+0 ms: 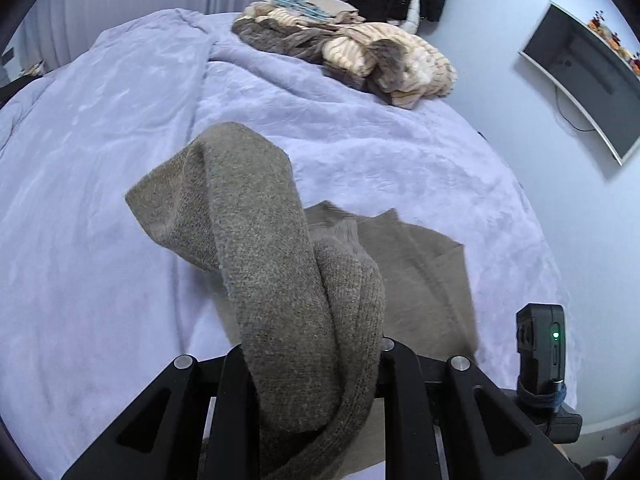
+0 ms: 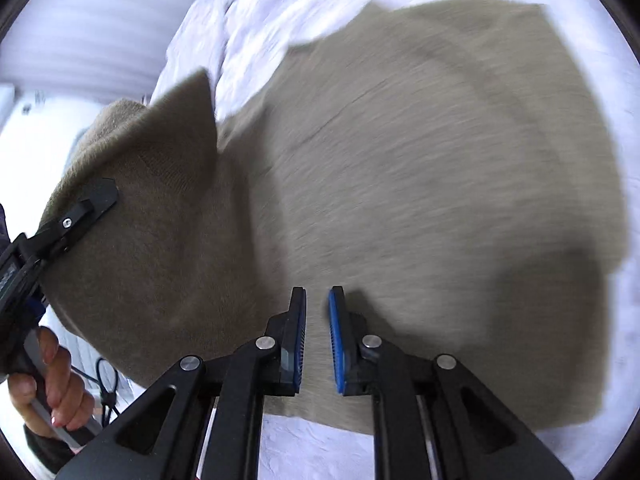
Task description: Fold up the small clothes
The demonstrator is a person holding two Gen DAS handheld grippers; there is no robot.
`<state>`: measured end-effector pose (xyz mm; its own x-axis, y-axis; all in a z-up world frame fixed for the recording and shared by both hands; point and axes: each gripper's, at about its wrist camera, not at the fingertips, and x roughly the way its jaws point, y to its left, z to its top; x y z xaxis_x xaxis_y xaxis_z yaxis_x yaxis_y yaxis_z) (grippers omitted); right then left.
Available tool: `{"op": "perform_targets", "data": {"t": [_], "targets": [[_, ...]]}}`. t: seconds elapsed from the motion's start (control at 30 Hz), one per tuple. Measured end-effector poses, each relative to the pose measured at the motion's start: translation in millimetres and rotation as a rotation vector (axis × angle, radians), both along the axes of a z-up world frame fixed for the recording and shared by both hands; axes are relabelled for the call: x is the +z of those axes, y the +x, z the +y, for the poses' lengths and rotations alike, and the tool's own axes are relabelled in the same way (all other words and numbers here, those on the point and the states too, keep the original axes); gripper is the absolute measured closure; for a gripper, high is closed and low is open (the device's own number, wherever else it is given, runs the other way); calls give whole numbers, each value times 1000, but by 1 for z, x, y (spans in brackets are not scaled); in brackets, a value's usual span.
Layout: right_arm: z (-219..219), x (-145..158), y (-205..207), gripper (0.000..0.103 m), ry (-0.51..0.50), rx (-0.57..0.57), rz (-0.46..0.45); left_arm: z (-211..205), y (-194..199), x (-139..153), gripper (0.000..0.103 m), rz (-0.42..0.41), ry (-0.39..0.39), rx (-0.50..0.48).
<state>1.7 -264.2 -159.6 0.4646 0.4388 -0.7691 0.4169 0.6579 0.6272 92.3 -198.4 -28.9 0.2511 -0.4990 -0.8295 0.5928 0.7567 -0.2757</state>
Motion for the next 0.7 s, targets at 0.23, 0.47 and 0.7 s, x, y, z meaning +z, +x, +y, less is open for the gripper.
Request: {"op": "perform_targets", "data": {"t": [0.23,0.47,0.7], "targets": [[-56,-16,-39,86,146,-191,-32,-88,-44,-47,83,64,48,-159],[-70,-45,-60,82,326,-270,-58,-100,-52,-64,51,100,75,-158],[-76,-53,-69,54,502,-389,-145,-86,-64,-21,22,13,-25,-175]]}}
